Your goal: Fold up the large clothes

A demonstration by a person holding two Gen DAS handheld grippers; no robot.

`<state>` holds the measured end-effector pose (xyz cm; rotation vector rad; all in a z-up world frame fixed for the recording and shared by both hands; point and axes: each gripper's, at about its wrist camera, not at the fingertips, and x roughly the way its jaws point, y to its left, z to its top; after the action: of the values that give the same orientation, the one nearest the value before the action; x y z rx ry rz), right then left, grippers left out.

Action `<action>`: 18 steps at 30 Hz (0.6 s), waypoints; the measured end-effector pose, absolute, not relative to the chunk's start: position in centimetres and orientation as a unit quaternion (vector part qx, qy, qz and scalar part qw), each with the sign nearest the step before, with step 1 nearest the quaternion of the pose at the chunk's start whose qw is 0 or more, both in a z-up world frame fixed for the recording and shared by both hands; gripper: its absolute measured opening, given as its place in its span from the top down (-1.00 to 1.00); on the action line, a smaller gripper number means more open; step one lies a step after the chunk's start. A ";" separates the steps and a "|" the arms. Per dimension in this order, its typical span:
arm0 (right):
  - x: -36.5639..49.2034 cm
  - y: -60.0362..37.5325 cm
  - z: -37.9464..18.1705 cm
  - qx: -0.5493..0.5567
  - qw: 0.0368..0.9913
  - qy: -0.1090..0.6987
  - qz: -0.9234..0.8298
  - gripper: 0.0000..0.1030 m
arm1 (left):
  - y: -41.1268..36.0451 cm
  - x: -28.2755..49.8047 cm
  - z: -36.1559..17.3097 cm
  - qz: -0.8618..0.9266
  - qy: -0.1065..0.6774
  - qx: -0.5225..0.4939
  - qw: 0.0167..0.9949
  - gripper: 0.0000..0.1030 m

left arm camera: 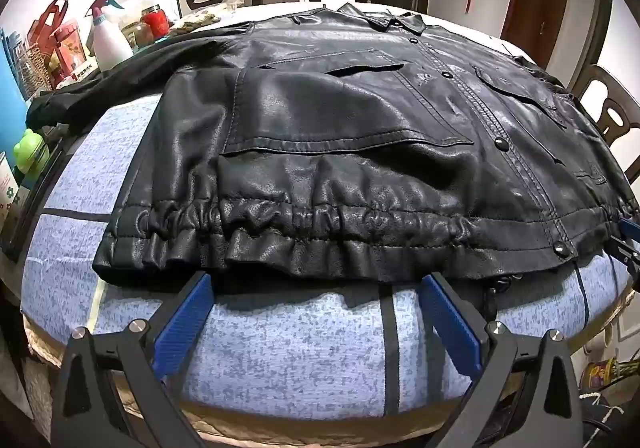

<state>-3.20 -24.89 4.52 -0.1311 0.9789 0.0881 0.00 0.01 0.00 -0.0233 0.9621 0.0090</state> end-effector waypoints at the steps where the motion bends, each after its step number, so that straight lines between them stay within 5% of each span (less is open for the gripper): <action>1: -3.2 -24.9 4.5 -0.063 0.879 0.470 0.042 -0.40 | 0.0 0.0 0.0 0.004 0.462 -0.011 0.887 -1.00; 18: -3.1 -24.8 4.5 -0.063 0.878 0.473 0.042 -0.41 | 0.0 0.0 0.0 0.005 0.464 -0.010 0.886 -1.00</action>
<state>-3.12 -24.79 4.52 -0.1310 0.9872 0.0880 -0.02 -0.01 -0.02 -0.0209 0.9649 0.0112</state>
